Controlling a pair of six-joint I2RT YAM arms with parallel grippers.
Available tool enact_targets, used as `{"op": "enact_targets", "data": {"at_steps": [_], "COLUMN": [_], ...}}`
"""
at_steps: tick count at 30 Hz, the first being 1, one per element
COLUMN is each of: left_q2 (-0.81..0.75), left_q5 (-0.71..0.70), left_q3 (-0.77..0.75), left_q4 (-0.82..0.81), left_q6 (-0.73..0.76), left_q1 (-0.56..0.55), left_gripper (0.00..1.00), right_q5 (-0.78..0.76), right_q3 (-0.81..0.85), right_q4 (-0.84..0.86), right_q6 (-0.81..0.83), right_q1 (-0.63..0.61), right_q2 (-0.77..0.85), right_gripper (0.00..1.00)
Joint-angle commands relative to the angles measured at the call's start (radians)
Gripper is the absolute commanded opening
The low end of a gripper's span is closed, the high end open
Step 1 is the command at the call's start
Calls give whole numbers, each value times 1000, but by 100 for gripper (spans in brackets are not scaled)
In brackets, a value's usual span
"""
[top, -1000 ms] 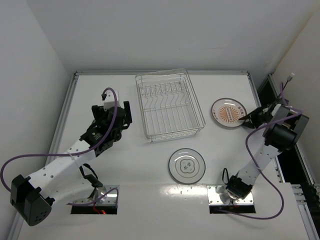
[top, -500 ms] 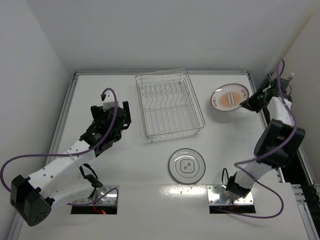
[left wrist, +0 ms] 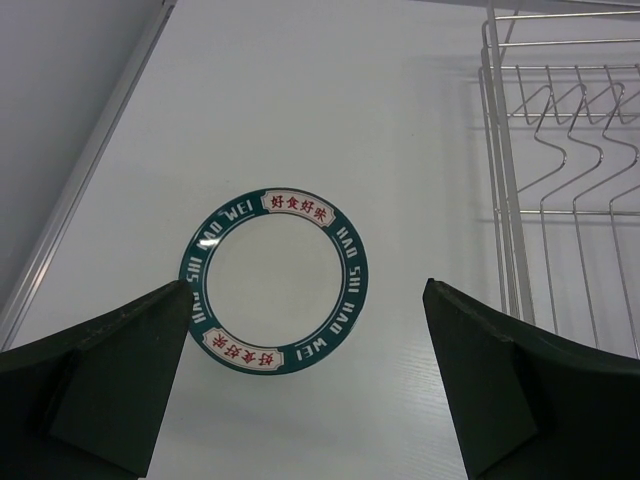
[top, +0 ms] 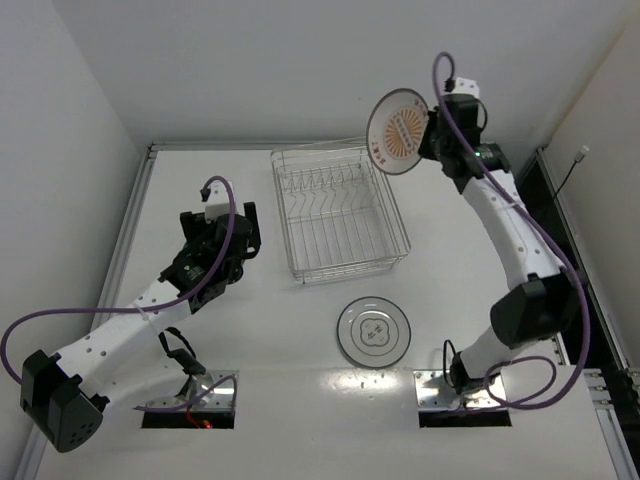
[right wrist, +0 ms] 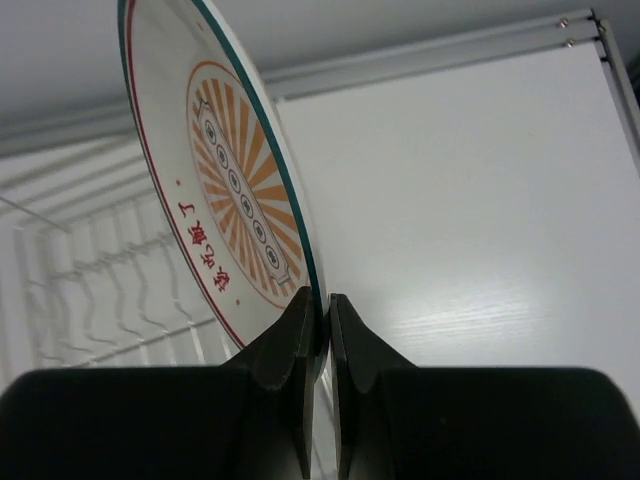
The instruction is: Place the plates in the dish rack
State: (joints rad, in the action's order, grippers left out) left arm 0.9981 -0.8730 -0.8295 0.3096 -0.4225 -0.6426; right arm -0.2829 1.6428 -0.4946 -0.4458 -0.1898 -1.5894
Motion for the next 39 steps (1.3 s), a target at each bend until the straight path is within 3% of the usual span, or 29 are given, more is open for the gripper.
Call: {"op": "enact_targets", "data": {"at_steps": [1, 7, 22, 27, 30, 34, 35, 39], "left_q2": [-13, -4, -4, -4, -4, -4, -4, -13], "left_q5": [-24, -24, -34, -34, -34, -34, -34, -34], "left_q3": [-40, -40, -40, -40, -40, -40, -40, -40], "left_q4": [-7, -7, -7, -7, -7, -7, -7, -7], "left_q6": [4, 4, 4, 4, 4, 4, 4, 4], "left_q1": [-6, -6, -6, -6, -6, -6, -6, -6], "left_gripper": [100, 100, 100, 100, 100, 100, 100, 100], "right_q5": [-251, -380, -513, -516, -441, -360, -334, -294], "right_q3": [43, 111, 195, 215, 204, 224, 213, 187], "right_q4": [13, 24, -24, -74, -84, -127, -127, -197], "right_q6": [88, 153, 203, 174, 156, 127, 118, 105], "right_q1": [-48, -143, -272, -301, -301, -292, -283, -263], "right_q2": [-69, -165, -374, -429, -429, -420, -411, -327], "right_gripper": [0, 0, 0, 0, 5, 22, 37, 79]}}
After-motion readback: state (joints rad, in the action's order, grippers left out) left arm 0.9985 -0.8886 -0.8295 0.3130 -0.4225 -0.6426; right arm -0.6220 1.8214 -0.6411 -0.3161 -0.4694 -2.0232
